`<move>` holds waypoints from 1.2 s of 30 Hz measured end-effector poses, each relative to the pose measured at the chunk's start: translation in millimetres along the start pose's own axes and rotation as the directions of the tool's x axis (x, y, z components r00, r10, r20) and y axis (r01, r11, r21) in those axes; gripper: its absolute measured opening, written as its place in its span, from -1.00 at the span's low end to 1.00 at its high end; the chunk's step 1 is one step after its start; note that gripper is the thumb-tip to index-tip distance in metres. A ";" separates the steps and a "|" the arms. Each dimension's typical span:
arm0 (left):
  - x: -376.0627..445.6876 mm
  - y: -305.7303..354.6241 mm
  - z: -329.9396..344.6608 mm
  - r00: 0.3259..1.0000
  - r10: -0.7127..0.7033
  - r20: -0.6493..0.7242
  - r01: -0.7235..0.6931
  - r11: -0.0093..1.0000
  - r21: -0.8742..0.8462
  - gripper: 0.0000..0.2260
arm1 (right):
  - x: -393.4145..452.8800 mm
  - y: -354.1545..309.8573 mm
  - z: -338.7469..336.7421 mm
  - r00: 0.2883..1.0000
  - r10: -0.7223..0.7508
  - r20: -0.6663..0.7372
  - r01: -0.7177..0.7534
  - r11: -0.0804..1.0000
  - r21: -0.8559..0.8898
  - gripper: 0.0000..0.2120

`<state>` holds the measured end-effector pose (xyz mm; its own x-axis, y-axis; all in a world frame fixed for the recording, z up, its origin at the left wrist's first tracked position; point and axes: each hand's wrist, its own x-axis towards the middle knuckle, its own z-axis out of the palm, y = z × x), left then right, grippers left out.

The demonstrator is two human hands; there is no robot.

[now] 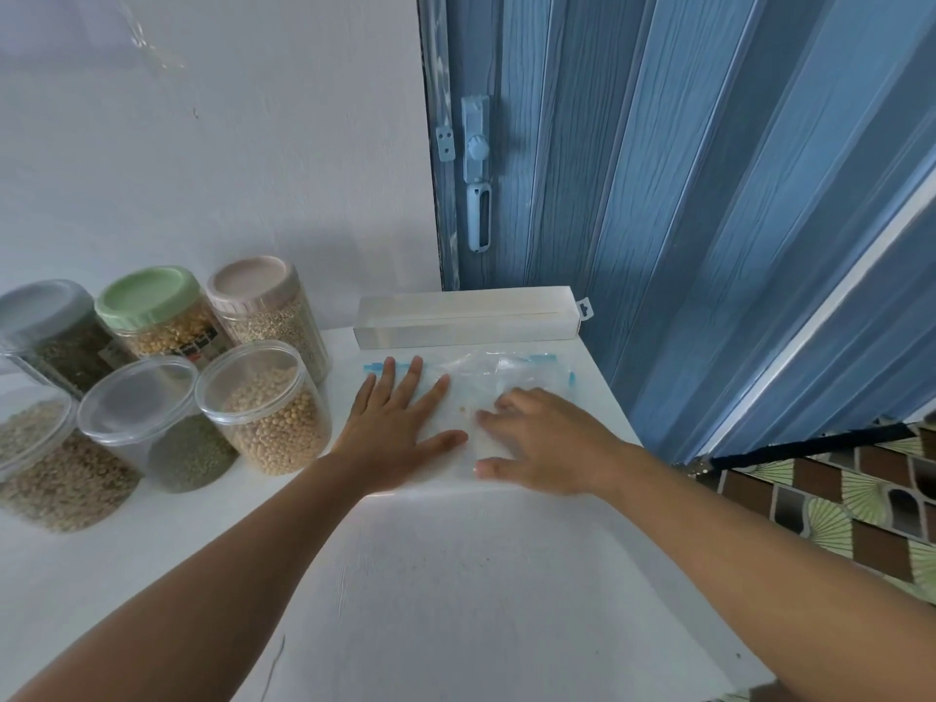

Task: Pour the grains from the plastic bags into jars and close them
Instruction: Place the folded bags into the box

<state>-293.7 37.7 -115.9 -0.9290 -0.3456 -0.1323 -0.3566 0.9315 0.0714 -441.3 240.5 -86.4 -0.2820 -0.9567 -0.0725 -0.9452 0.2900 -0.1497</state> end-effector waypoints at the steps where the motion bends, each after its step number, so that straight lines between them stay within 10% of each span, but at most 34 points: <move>1: -3.2 1.3 -4.4 0.998 0.010 -0.057 -0.009 1.000 0.011 -0.23 | -2.7 -0.1 2.8 0.999 0.008 0.031 -0.009 1.000 0.024 -0.30; 5: -34.5 7.5 -26.3 0.935 0.195 -0.295 -0.221 0.974 -0.058 -0.32 | -9.1 0.4 9.2 0.997 0.044 0.056 -0.050 0.992 0.114 -0.24; 14: -61.6 11.4 -28.6 0.916 0.380 -0.131 -0.382 0.924 0.011 -0.77 | -10.2 0.4 -5.3 0.981 0.089 0.173 -0.127 0.968 0.219 -0.14; 19: -56.7 21.6 -42.4 0.988 0.154 -0.019 -0.155 0.975 -0.158 -0.88 | -16.0 5.0 -19.9 0.956 0.065 0.287 -0.138 0.960 0.244 0.03; 24: -45.7 18.2 -74.1 0.993 0.072 0.098 -0.040 0.954 -0.298 -0.83 | -13.8 9.6 -36.9 0.995 0.016 0.102 -0.028 0.992 0.123 -0.56; 32: -44.8 15.4 -118.7 0.973 0.109 0.205 -0.071 0.980 -0.183 -0.51 | 1.2 13.4 -60.5 0.942 0.049 0.333 -0.114 0.978 0.177 -0.73; 36: -31.4 18.0 -120.0 0.970 0.129 0.208 -0.102 0.986 -0.135 -0.67 | 3.1 17.8 -63.4 0.918 0.098 0.383 -0.202 0.949 0.243 -0.60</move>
<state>-282.7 51.7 8.1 -0.9261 -0.1916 -0.3250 -0.2702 0.9380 0.2170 -469.5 241.0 -26.8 -0.2885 -0.8401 -0.4593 -0.7997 0.4752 -0.3670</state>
